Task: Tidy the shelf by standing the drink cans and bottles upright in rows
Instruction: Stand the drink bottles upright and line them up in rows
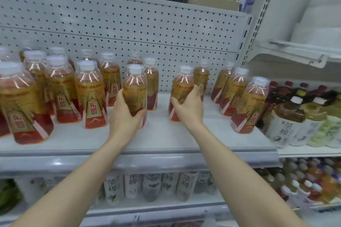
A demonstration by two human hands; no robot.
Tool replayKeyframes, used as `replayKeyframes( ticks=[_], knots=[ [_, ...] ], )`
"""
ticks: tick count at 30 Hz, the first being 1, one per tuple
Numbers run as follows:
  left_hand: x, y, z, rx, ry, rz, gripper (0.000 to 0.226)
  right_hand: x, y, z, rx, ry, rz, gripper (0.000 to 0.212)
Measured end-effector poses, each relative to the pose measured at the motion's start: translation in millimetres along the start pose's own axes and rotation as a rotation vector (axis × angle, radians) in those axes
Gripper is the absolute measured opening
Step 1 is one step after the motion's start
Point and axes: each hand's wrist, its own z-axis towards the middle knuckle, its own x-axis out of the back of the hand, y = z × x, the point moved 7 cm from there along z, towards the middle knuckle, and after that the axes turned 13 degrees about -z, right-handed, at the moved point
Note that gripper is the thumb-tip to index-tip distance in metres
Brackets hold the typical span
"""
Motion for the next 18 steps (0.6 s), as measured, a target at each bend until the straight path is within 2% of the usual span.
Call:
replayKeyframes(
  ticks=[8, 18],
  knots=[
    [-11, -6, 8, 0.045, -0.04, -0.057, 0.083, 18, 47, 29, -0.089, 0.023, -0.046, 0.072],
    [-34, -5, 11, 0.05, -0.042, -0.036, 0.085, 21, 74, 52, -0.134, 0.008, -0.079, 0.081]
  ],
)
